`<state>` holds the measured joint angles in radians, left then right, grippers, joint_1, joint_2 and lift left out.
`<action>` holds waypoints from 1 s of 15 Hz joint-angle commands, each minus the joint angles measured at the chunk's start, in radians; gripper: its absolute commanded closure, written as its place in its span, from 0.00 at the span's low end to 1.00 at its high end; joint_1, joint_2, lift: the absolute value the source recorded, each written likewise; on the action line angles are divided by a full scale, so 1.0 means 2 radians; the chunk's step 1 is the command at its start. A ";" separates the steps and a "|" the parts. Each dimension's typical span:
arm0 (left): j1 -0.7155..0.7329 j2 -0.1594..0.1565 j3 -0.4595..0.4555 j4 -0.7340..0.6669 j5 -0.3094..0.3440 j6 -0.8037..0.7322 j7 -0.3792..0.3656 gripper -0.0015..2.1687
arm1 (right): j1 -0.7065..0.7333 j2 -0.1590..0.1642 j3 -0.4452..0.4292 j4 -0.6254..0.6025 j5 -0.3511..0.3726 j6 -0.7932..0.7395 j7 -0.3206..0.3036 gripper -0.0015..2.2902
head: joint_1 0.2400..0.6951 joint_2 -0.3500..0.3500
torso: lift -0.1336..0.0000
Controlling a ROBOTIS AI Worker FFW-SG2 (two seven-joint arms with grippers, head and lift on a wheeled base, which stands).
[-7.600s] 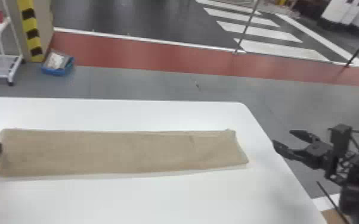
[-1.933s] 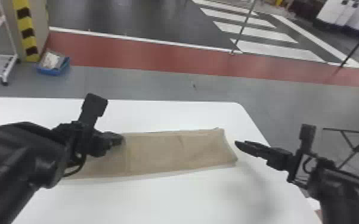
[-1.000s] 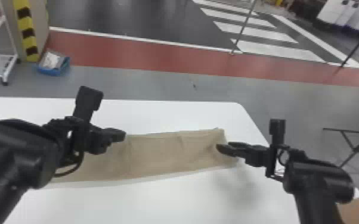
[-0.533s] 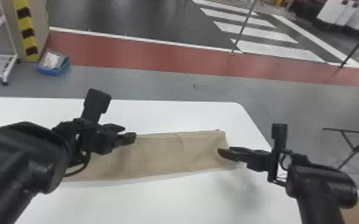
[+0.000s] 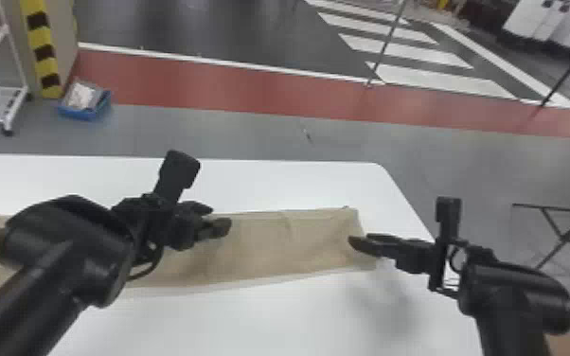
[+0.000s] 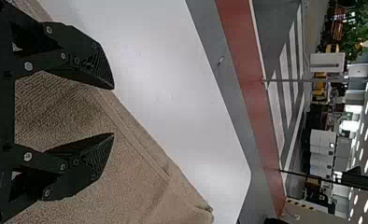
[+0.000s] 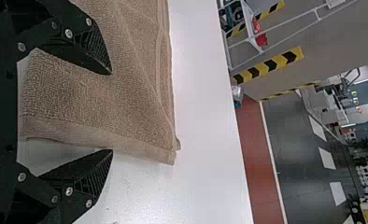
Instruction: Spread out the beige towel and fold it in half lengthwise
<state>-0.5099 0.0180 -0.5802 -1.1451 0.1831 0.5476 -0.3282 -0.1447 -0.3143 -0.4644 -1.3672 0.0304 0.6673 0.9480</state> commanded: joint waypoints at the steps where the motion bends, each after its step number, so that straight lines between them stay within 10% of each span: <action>1: -0.005 -0.001 -0.006 0.011 -0.006 -0.004 0.002 0.33 | -0.001 0.000 0.000 -0.001 0.000 0.000 0.000 0.15 | 1.00 0.00 | 0.07; 15: -0.017 -0.009 -0.012 0.033 -0.037 0.000 0.001 0.45 | 0.002 0.000 -0.007 -0.004 -0.003 0.000 0.004 0.15 | 1.00 0.00 | 0.07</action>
<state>-0.5446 0.0001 -0.6049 -1.0784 0.1106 0.5438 -0.3264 -0.1414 -0.3154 -0.4769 -1.3753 0.0247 0.6681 0.9557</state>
